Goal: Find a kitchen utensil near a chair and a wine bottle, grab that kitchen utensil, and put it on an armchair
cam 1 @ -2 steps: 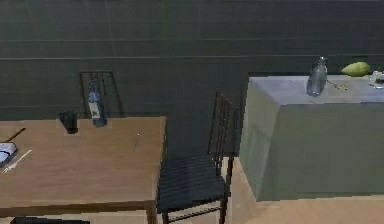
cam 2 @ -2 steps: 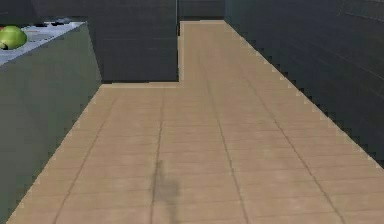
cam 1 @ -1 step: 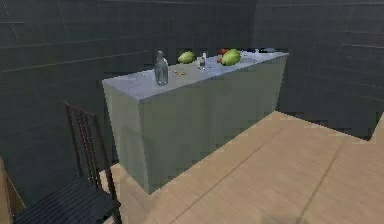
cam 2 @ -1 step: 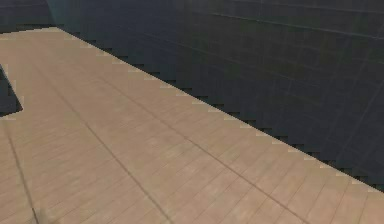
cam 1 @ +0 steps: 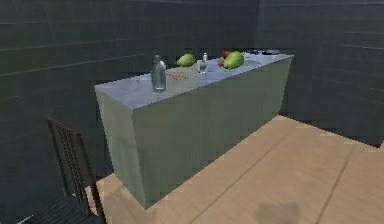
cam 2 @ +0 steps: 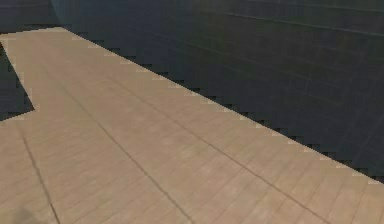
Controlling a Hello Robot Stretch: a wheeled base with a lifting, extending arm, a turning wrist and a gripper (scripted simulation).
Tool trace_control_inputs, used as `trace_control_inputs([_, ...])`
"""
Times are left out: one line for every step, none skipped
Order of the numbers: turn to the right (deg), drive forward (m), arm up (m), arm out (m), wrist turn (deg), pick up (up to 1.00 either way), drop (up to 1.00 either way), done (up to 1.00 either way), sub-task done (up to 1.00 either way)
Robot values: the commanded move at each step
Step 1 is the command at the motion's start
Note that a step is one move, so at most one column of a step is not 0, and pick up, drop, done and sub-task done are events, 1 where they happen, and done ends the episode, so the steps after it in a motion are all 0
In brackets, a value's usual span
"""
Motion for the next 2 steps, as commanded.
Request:
trace_control_inputs([45.0, 0.00, 0.00, 0.00, 0.0, 0.00, 0.00, 0.00, 0.00])
trace_control_inputs([45.0, 0.00, 0.00, 0.00, 0.0, 0.00, 0.00, 0.00, 0.00])
